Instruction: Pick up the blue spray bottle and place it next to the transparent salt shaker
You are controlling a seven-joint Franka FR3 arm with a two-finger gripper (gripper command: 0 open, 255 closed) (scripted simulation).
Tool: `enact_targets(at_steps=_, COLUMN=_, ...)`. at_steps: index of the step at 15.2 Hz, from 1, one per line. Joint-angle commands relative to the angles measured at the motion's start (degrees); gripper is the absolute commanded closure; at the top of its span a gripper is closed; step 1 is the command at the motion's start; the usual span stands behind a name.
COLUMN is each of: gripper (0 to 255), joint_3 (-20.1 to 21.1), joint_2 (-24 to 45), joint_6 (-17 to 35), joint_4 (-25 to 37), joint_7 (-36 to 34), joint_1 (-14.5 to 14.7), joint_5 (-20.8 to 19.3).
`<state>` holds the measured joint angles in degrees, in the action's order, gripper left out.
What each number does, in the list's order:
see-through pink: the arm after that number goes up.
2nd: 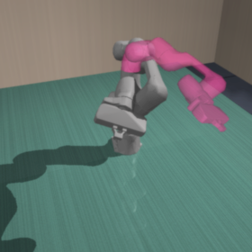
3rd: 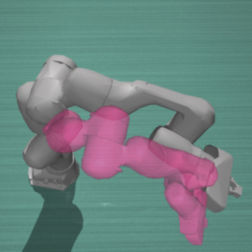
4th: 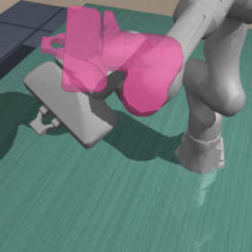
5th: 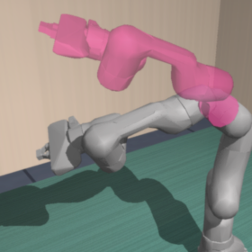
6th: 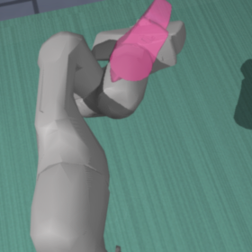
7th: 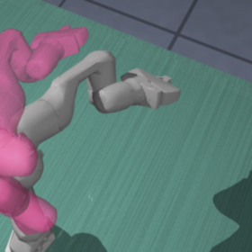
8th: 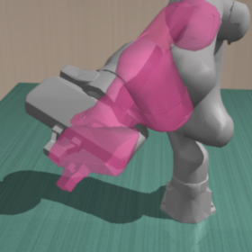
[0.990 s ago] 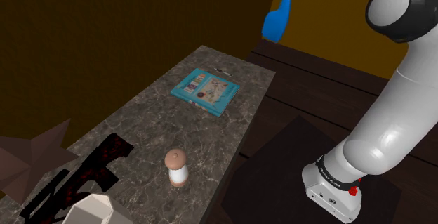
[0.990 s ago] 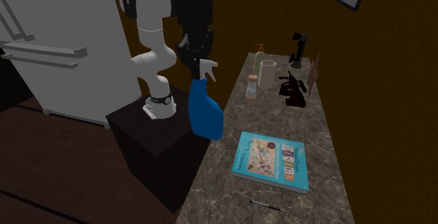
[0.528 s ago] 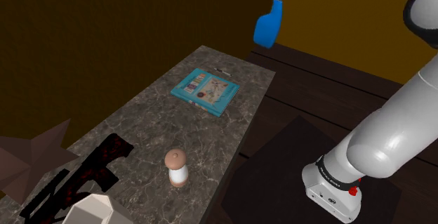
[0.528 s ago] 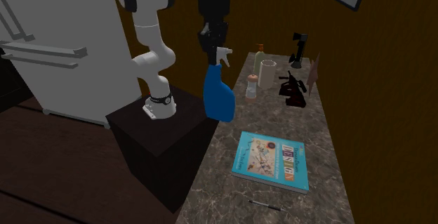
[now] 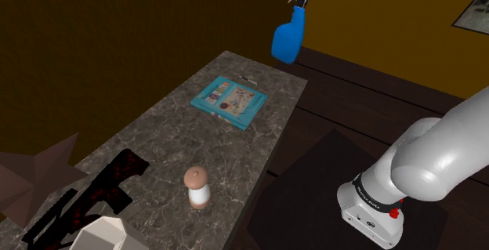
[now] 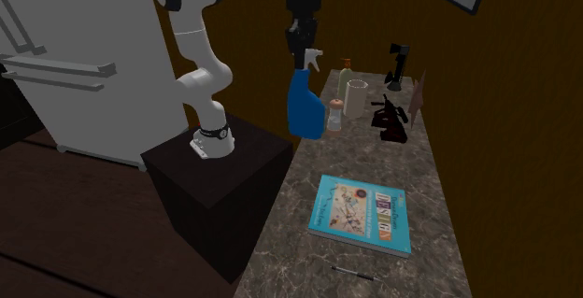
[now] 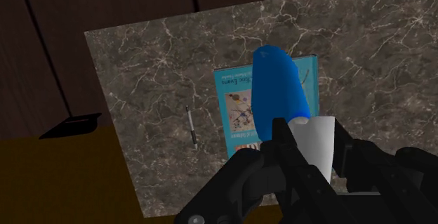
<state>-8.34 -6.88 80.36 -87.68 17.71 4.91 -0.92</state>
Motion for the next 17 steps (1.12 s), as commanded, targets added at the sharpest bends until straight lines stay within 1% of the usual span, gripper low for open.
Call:
enact_targets(at_steps=1, gripper=255, joint_3=1.8, joint_2=-1.0, joint_6=0.3, joint_4=-1.2, joint_7=-3.3, joint_1=1.4, joint_5=0.1)
enact_targets(at_steps=9, gripper=255, joint_3=8.7, joint_2=-3.6, joint_6=0.5, joint_4=-4.1, joint_7=-14.9, joint_1=6.0, joint_5=1.2)
enact_targets(at_steps=17, gripper=255, joint_3=15.6, joint_2=-2.2, joint_6=0.4, joint_4=-2.4, joint_7=-26.5, joint_1=10.6, joint_5=2.4)
